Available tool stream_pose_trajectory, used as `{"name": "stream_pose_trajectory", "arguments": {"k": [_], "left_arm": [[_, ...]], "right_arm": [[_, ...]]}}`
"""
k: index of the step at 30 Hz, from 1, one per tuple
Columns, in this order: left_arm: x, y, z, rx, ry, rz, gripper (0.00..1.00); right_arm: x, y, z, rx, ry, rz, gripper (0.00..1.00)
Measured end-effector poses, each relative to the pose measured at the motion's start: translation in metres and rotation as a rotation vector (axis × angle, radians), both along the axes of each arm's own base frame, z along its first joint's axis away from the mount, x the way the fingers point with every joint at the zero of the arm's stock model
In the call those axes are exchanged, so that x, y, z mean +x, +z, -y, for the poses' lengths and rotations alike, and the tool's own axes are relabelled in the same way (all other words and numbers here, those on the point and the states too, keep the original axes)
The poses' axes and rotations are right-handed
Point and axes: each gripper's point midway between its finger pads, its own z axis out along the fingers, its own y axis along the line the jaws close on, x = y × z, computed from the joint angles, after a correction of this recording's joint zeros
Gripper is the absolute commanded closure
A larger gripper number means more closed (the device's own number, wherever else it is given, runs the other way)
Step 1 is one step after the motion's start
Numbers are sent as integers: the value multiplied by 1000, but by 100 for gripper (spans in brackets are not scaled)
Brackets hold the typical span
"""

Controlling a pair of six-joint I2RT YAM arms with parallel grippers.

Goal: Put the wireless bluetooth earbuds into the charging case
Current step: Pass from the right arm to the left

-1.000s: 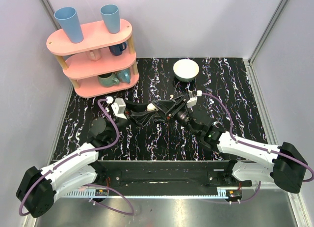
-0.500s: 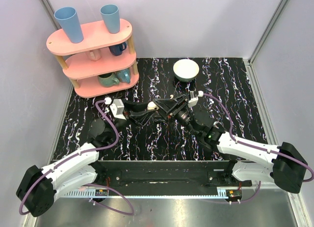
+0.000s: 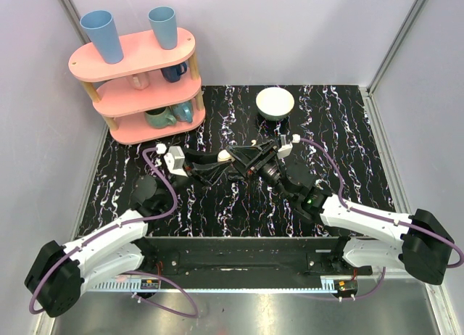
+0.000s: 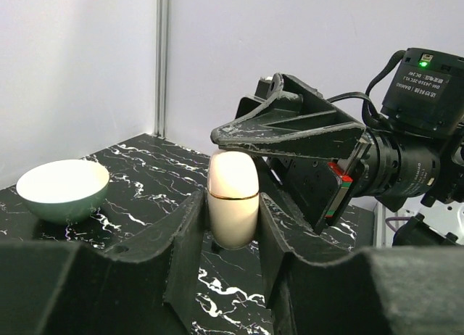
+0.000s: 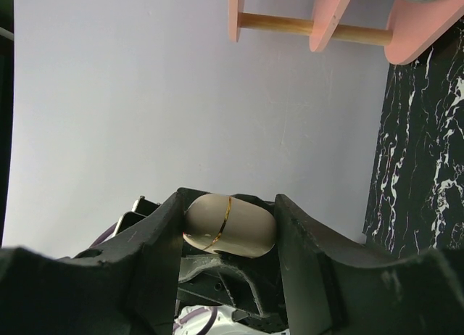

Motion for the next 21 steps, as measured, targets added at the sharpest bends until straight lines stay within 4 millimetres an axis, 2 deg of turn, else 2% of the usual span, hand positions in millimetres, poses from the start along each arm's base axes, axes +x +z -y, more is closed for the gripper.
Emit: {"name": "stream_pose_trajectory", "arguments": {"k": [14,16,19,21], "left_arm": [[2,-11,2,38,2,-29,66],[3,-14,3,47,3,-34,71],[3,-16,3,57,5,-36,84],[4,-16,3,57,6,-36,88]], "right_arm": [[2,-10,-2,-81,-10,26,100],[2,-12,-2,-93,-12,26,100],[3,-14,-1,-103,-17,25,100],[3,-14,-1,-104,-17,26,100]]}}
